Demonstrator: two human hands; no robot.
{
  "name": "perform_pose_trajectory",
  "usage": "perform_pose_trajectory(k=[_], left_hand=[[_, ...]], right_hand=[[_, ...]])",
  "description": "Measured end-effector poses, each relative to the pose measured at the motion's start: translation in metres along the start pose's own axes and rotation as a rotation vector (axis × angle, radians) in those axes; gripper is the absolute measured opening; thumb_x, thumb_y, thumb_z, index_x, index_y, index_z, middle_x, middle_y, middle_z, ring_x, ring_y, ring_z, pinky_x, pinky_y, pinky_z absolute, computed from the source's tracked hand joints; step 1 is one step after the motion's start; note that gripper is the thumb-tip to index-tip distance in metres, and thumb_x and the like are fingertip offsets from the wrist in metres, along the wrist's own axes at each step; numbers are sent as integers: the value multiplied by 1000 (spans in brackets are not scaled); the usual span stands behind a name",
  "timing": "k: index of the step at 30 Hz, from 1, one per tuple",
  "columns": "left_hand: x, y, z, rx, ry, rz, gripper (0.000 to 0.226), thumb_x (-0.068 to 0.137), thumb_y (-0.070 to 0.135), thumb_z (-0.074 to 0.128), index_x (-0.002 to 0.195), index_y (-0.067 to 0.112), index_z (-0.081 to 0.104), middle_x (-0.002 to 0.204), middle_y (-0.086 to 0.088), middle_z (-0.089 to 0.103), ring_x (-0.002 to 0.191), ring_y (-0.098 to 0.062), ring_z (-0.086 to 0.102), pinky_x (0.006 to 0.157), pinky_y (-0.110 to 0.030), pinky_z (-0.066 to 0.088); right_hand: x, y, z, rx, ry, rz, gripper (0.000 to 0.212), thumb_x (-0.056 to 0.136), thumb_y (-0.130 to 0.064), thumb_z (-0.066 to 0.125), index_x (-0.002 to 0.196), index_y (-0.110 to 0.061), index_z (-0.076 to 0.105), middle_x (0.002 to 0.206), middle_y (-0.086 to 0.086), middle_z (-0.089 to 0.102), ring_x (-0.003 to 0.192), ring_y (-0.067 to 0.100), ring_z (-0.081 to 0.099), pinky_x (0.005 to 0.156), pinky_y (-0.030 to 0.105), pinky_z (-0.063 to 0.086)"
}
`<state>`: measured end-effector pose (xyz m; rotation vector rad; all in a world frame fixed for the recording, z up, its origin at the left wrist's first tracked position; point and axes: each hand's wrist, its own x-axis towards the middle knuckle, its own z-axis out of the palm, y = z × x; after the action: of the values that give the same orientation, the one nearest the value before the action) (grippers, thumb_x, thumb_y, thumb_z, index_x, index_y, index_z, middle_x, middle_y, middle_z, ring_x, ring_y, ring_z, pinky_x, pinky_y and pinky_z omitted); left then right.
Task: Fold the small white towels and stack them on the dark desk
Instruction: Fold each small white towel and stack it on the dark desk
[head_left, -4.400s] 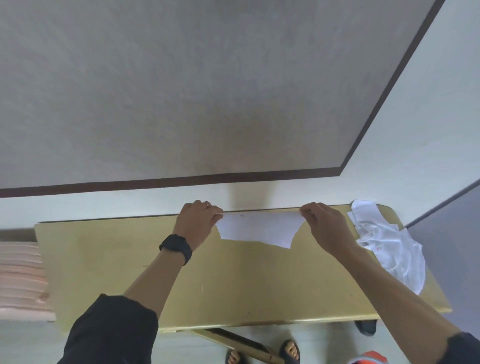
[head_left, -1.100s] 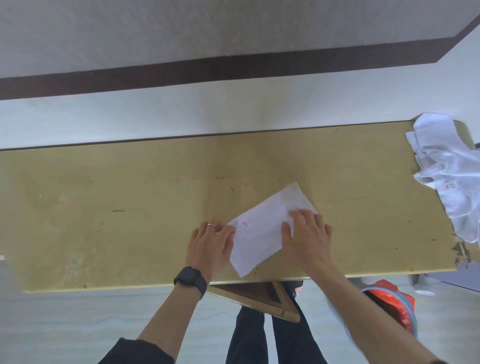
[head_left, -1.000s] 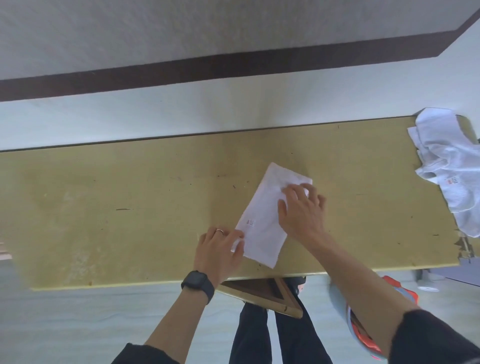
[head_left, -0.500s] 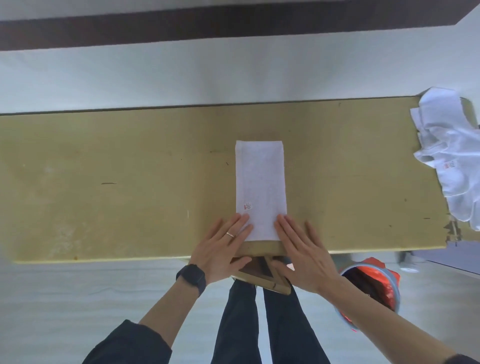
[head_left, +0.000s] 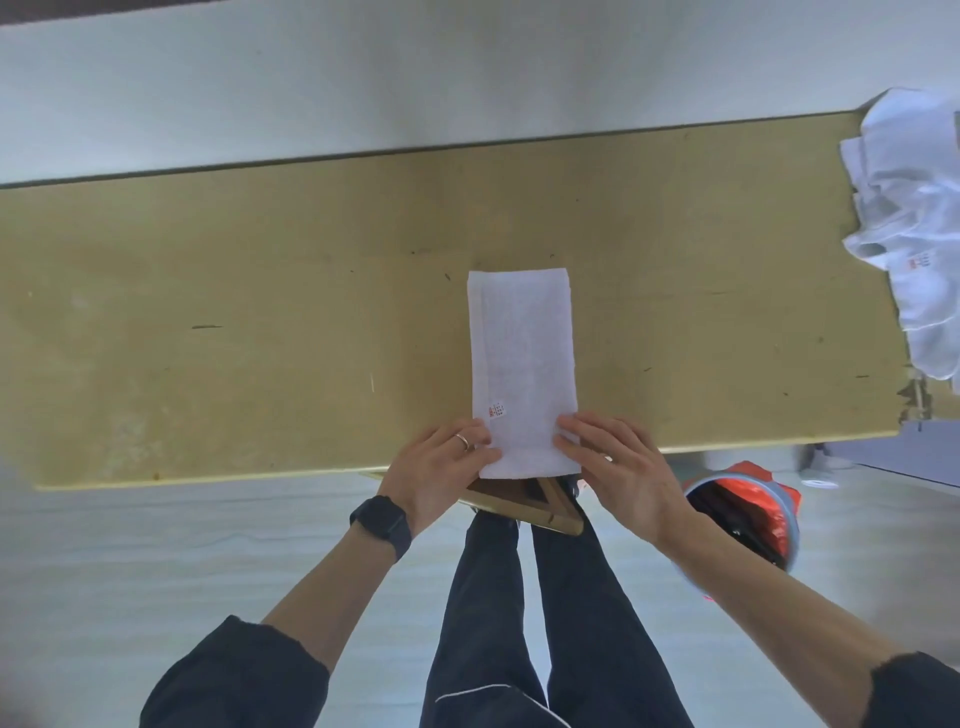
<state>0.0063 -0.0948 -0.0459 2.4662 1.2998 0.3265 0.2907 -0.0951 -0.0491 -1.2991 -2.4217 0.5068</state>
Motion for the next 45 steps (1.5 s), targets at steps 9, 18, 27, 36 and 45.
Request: perform_pose_trajectory(k=[9,18,27,36,45], left_hand=[[56,8,-61,-575,-88,-673,15,83,28,79,98,29,77,111,25,65,104,8,54,92,-3,36],[134,-26,-55,-990,82,-1095,14,89,40,69,93,27,72,92,0,73,91,-25,69,81,-45,57],[155,-30,-38,-790,152,-1181,31,97,52,51,104,24,62,91,9,67,84,-11,63,69,-29,52],[165,-32,-35,-720,151,-1192,34,97,55,47,95,23,58,82,5,66,71,-15,62,56,-26,44],[139,-30,-38,-126,213,-788,44,96,46,50,133,21,46,128,-3,56,106,-26,58,75,-40,53]], right_hand=[[51,-12,-48,399,-96,494,24,89,-13,71,108,-26,75,109,-29,66,107,-6,57,94,23,48],[149,2,-41,623,36,969,20,100,-41,49,92,-26,58,86,-10,65,75,4,58,53,12,40],[174,13,-15,367,9,1073,30,102,-51,33,102,-28,52,81,-12,63,76,17,61,66,40,53],[179,12,-11,204,-31,1060,23,101,-48,36,98,-27,46,79,-8,62,72,22,61,65,40,52],[161,9,-30,-3,128,1023,32,98,-43,44,118,-22,55,112,-7,58,101,19,52,78,37,44]])
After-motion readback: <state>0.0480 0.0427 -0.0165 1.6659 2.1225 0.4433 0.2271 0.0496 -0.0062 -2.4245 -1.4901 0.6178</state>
